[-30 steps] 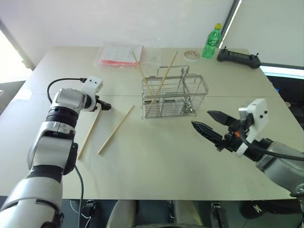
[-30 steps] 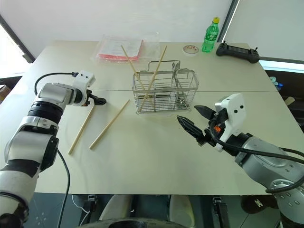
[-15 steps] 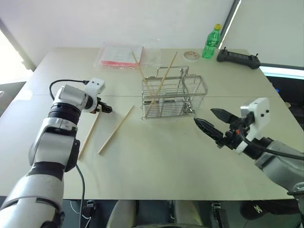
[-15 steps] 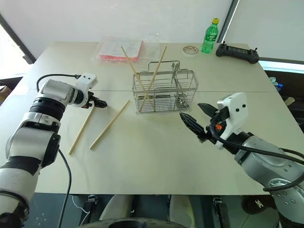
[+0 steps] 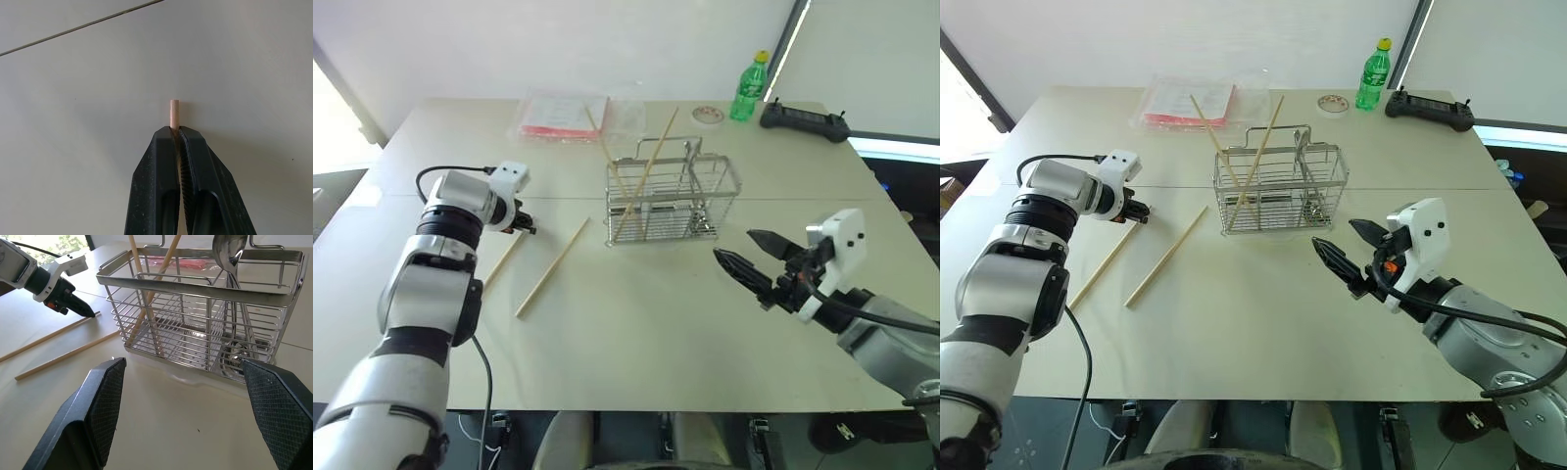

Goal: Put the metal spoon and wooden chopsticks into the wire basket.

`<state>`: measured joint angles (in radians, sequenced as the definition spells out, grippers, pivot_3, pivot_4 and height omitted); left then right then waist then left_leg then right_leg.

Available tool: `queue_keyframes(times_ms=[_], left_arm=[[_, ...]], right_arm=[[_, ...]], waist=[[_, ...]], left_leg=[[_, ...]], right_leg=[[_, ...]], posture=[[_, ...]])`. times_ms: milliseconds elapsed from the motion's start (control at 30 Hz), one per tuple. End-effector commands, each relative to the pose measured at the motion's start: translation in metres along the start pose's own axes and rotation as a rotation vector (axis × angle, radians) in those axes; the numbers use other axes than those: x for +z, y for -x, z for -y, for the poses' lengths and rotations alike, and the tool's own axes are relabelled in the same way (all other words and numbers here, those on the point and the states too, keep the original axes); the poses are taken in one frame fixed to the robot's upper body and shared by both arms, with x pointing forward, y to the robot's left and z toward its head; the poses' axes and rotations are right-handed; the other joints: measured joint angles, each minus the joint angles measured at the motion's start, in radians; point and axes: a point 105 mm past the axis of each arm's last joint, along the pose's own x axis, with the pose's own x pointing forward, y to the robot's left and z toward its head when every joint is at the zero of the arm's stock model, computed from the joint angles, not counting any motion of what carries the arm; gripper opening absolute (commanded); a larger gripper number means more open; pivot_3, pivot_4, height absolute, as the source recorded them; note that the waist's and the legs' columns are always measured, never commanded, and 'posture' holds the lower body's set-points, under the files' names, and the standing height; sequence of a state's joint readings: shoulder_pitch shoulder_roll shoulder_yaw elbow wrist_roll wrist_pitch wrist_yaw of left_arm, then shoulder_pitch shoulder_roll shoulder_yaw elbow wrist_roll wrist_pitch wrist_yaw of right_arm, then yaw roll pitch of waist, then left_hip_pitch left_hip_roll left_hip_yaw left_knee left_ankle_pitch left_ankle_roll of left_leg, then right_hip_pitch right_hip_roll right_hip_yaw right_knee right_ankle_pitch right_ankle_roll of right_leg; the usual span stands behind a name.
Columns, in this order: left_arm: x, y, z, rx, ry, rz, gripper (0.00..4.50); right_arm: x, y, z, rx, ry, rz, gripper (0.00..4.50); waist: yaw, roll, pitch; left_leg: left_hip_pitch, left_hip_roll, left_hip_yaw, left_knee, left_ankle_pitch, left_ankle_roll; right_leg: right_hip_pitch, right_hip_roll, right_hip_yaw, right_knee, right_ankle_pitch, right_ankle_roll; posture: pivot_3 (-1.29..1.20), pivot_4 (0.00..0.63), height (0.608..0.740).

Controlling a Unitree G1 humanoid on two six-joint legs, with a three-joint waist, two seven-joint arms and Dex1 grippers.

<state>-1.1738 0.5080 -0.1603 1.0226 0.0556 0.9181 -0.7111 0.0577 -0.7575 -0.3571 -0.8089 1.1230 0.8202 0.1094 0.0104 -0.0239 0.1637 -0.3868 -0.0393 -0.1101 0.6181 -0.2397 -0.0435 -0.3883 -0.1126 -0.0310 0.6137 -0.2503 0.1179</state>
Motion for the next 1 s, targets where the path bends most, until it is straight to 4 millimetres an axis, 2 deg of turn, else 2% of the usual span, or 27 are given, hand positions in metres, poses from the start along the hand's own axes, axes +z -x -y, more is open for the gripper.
queue_keyframes(times_ms=[33,133,233,300,367,433,533,600,700,833,1000], left_arm=[[0.011,0.002,-0.006,0.008,0.081,0.105,0.07],[0.067,0.033,-0.024,0.077,0.157,0.454,0.07],[0.126,0.095,-0.037,0.03,0.347,0.865,0.07],[0.153,0.141,-0.037,-0.001,0.31,1.11,0.07],[0.168,0.176,-0.027,-0.039,0.256,1.277,0.07],[0.175,0.198,-0.016,-0.103,0.237,1.367,0.07],[0.19,0.236,0.024,-0.202,0.114,1.493,0.07],[0.194,0.248,0.042,-0.268,0.089,1.527,0.07],[0.197,0.25,0.073,-0.388,0.079,1.532,0.07],[0.198,0.235,0.107,-0.489,0.049,1.493,0.07],[0.195,0.217,0.129,-0.537,-0.006,1.446,0.07]], right_arm=[[0.005,0.004,0.002,-0.011,0.004,0.033,3.86],[0.003,0.006,0.003,-0.014,-0.007,0.025,3.86],[0.001,0.008,0.004,-0.023,-0.023,0.015,3.86],[-0.001,0.009,0.004,-0.024,-0.03,0.009,3.86],[-0.002,0.01,0.003,-0.025,-0.034,0.003,3.86],[-0.003,0.009,0.003,-0.027,-0.041,0.002,3.86],[-0.004,0.009,0.003,-0.03,-0.053,0.002,3.86],[-0.005,0.009,0.003,-0.032,-0.057,0.001,3.86],[-0.006,0.009,0.003,-0.037,-0.06,0.0,3.86],[-0.006,0.008,0.003,-0.048,-0.066,0.007,3.86],[-0.007,0.012,0.001,-0.076,-0.067,0.021,3.86]], waist=[[0.001,0.0,0.0],[0.002,-0.004,0.002],[0.004,-0.007,0.004],[0.004,-0.008,0.005],[0.002,-0.008,0.005],[0.002,-0.007,0.004],[0.004,-0.007,0.004],[0.005,-0.007,0.004],[0.002,-0.007,0.004],[0.003,-0.007,0.004],[-0.001,-0.006,0.004]], left_leg=[[0.0,0.0,0.0,0.0,0.0,0.0],[-0.001,0.001,-0.001,0.0,0.0,0.0],[-0.003,0.001,-0.002,0.001,0.001,-0.001],[-0.004,0.0,-0.002,0.001,0.001,-0.002],[-0.005,-0.001,-0.001,0.001,0.001,-0.002],[-0.004,-0.002,0.001,0.0,0.001,-0.002],[-0.003,-0.002,0.001,0.0,0.001,-0.002],[-0.004,-0.002,-0.001,0.001,0.002,-0.003],[-0.002,-0.002,-0.001,0.002,0.002,-0.003],[-0.003,-0.001,-0.001,0.005,0.002,-0.003],[-0.003,-0.001,0.0,0.005,0.002,-0.003]], right_leg=[[0.0,0.0,0.0,0.0,0.0,0.0],[-0.002,0.0,0.0,0.0,0.0,0.0],[-0.003,0.0,-0.001,0.0,0.0,0.0],[-0.003,0.0,-0.001,0.0,0.0,0.0],[-0.003,-0.003,-0.001,-0.001,0.002,0.002],[-0.002,-0.005,0.0,-0.002,0.002,0.002],[-0.002,-0.004,0.0,-0.002,0.002,0.003],[-0.001,-0.004,-0.001,-0.001,0.002,0.003],[0.001,-0.003,0.0,-0.001,0.002,0.003],[0.001,-0.002,0.0,-0.001,0.002,0.003],[0.001,-0.001,0.0,-0.001,0.002,0.002]], posture=[[0.0,0.15,0.734],[0.0,0.15,0.734],[0.0,0.15,0.734],[0.0,0.15,0.734],[0.0,0.15,0.734],[0.0,0.15,0.734],[0.0,0.15,0.734],[0.0,0.15,0.734],[0.0,0.15,0.734],[0.0,0.15,0.734],[0.0,0.15,0.734]])
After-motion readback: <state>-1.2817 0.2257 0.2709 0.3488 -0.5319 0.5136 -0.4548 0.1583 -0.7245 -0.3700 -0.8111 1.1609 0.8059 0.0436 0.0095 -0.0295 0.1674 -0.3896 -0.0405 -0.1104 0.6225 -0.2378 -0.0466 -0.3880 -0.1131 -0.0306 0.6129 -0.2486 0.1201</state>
